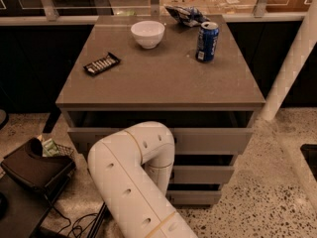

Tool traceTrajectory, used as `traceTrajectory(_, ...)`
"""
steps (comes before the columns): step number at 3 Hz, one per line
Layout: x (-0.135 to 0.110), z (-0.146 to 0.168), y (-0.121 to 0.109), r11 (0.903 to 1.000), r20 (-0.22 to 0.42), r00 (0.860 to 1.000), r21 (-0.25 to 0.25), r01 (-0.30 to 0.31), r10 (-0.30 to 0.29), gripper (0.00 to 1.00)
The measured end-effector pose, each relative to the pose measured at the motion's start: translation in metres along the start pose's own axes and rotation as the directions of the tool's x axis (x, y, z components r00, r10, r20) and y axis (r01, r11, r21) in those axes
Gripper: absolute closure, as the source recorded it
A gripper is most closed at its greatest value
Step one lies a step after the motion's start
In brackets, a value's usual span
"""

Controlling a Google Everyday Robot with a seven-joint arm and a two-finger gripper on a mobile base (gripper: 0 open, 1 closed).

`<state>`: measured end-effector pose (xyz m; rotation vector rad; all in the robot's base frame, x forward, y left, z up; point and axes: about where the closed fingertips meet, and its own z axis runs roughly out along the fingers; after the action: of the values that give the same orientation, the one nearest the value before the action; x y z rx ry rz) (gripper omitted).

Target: Open bottom drawer

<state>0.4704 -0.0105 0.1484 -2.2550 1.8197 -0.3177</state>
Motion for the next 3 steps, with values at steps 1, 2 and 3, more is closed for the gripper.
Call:
traceTrajectory(1, 0.004, 0.014, -0.003, 0.9987, 0.012, 0.999, -0.017, -0.048, 0.048, 0.0)
traceTrajectory(2, 0.009, 0.027, -0.006, 0.994, 0.03, 0.994, -0.029, -0.105, 0.106, 0.0)
traceTrajectory(3, 0.01, 0.033, -0.007, 0.9904, 0.044, 0.99, -0.03, -0.135, 0.136, 0.0)
